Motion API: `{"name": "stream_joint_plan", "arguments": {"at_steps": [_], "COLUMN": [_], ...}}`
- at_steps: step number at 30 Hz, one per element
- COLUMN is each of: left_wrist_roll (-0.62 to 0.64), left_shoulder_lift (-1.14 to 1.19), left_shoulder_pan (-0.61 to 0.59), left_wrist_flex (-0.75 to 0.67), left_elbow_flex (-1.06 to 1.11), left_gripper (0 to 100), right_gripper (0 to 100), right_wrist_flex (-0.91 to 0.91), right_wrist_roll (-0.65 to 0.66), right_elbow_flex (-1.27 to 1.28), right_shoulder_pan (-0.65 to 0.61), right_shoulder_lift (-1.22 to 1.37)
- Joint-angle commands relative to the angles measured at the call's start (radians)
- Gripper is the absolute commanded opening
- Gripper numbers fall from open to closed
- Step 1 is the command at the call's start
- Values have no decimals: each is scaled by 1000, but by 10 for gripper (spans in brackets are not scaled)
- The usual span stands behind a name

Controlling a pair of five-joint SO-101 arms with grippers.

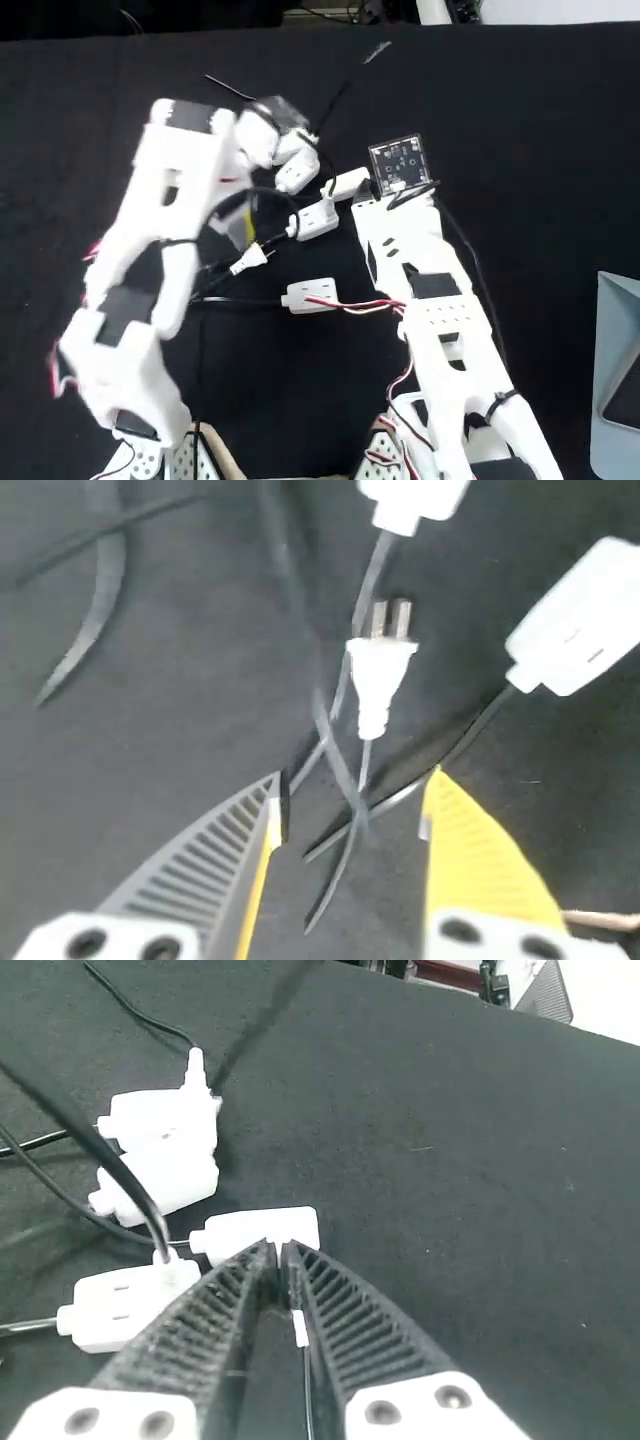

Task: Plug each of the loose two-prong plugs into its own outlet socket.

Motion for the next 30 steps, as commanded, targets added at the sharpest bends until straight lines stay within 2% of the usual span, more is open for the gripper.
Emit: {"name": "stream_joint_plan", "arguments": {"at_steps": [1,4,8,13,20,26,30], "left_wrist_roll": [21,84,130,203,315,459,514], "left_shoulder_lift": [-209,-281,-358,-470,-615,-674,-680], "left_shoulder_pan": [-110,-213,-358,-507,-588,-591,-598], "left_wrist_flex": [21,14,-46,-212,-425,-618,-695], "left_elbow_flex": [21,97,237,464,811,1058,1124], "left_gripper": [238,235,234,238,239,239,239], "right_gripper": [15,16,28,182,201,202,202], "right_wrist_flex": [14,107,293,496,548,542,540], "right_wrist_roll": [-2,15,133,213,434,473,471], "right_elbow_flex": [-10,-45,-131,-205,-216,-286,-380], "right_shoulder_pan": [-52,-115,-219,-371,-517,-588,-598], "right_shoulder_lift": [-33,-30,-27,-25,-15,162,311]}}
